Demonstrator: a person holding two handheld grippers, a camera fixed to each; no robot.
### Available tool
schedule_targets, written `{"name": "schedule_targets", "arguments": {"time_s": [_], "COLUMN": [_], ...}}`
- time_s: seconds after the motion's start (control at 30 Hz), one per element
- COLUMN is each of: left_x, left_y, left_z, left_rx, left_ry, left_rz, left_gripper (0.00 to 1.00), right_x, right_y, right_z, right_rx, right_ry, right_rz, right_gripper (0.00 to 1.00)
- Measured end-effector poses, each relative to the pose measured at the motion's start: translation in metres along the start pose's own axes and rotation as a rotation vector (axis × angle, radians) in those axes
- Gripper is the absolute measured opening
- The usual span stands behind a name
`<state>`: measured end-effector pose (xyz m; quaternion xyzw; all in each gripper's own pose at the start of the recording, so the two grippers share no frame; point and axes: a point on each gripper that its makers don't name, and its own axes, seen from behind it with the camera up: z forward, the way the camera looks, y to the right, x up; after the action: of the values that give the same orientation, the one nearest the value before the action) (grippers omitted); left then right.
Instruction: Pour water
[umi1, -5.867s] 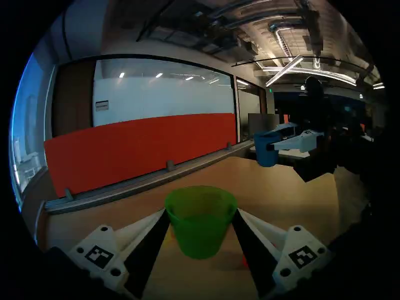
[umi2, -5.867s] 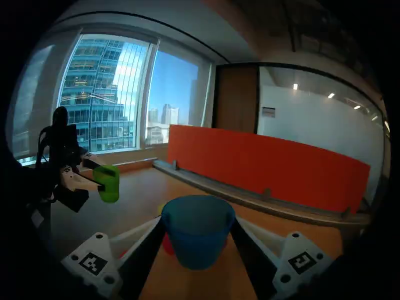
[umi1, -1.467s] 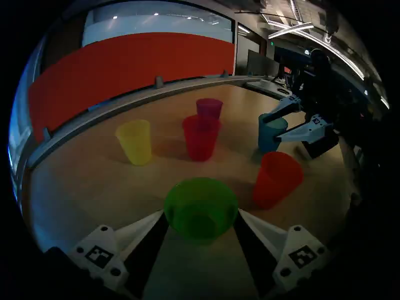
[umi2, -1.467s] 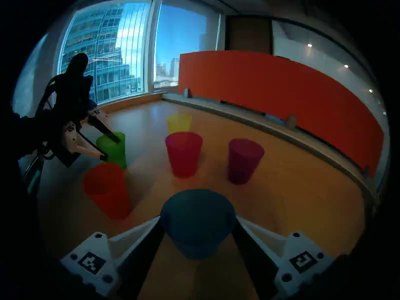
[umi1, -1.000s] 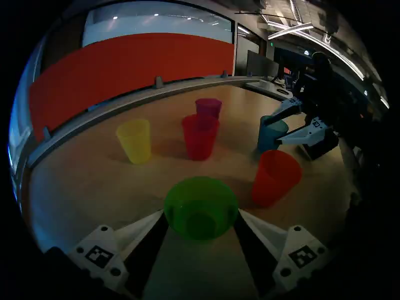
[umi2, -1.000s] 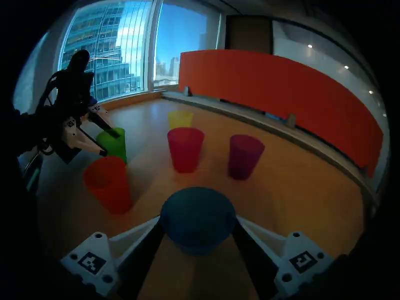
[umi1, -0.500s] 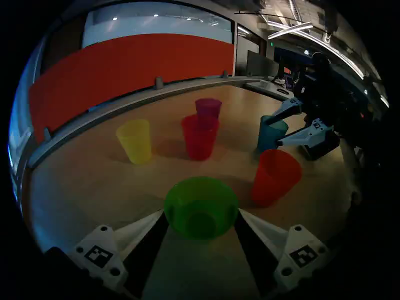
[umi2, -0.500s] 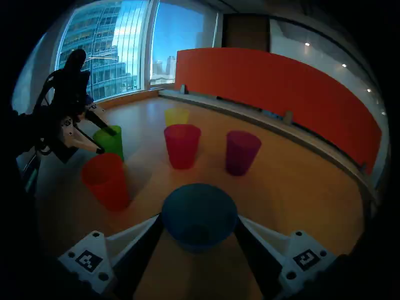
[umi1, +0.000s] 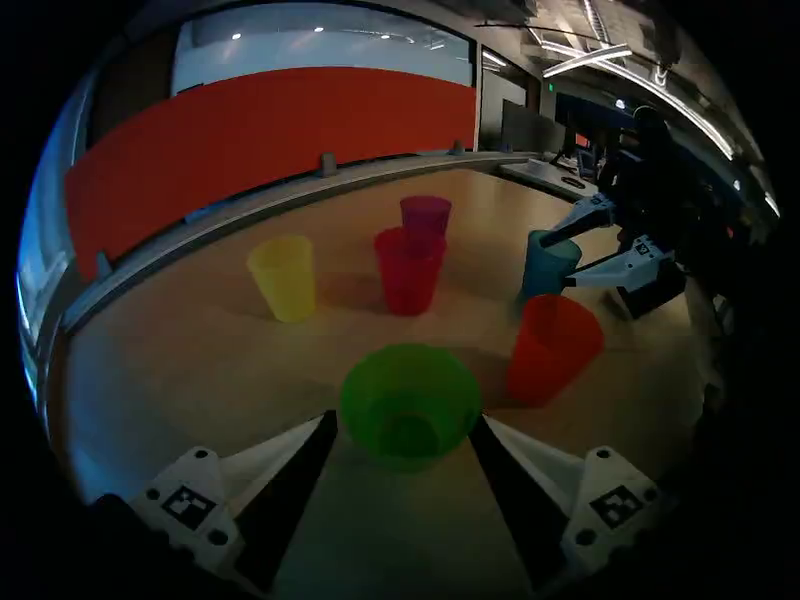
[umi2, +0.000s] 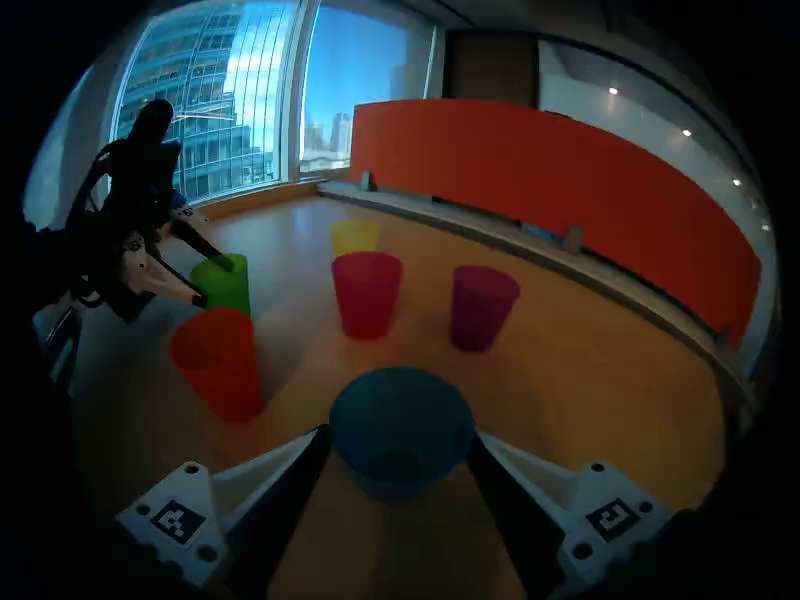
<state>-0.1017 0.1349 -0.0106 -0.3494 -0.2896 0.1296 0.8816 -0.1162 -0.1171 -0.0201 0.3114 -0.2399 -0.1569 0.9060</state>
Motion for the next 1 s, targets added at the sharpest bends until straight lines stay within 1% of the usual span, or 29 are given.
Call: {"name": "schedule_targets", "arguments": {"time_s": [0.17, 0.4, 0.5, 0.7, 0.9, 1.0], "left_x": [-0.003, -0.004, -0.001, 0.012, 0.021, 0.026], "left_y": [-0.004, -0.012, -0.014, -0.014, -0.014, -0.016], "left_z": [-0.013, -0.038, -0.05, -0.071, -0.086, -0.092], "left_rx": [0.026, 0.075, 0.095, 0.131, 0.163, 0.184], "left_ry": [0.01, 0.044, 0.068, 0.138, 0.193, 0.222], "left_rz": [-0.006, -0.033, -0.047, -0.063, -0.075, -0.08], "left_gripper": [0.97, 0.97, 0.97, 0.97, 0.97, 0.97], "right_x": [0.0, -0.004, -0.006, -0.002, 0.006, 0.012], "right_y": [0.001, 0.0, 0.001, 0.0, 0.002, 0.004], "right_z": [-0.01, -0.031, -0.04, -0.058, -0.072, -0.078], "right_rx": [-0.016, -0.041, -0.056, -0.083, -0.118, -0.133], "right_ry": [0.01, 0.023, 0.03, 0.066, 0.108, 0.133], "right_rz": [0.005, 0.016, 0.02, 0.034, 0.056, 0.066], "right_gripper": [0.99, 0.99, 0.99, 0.99, 0.99, 0.99]}}
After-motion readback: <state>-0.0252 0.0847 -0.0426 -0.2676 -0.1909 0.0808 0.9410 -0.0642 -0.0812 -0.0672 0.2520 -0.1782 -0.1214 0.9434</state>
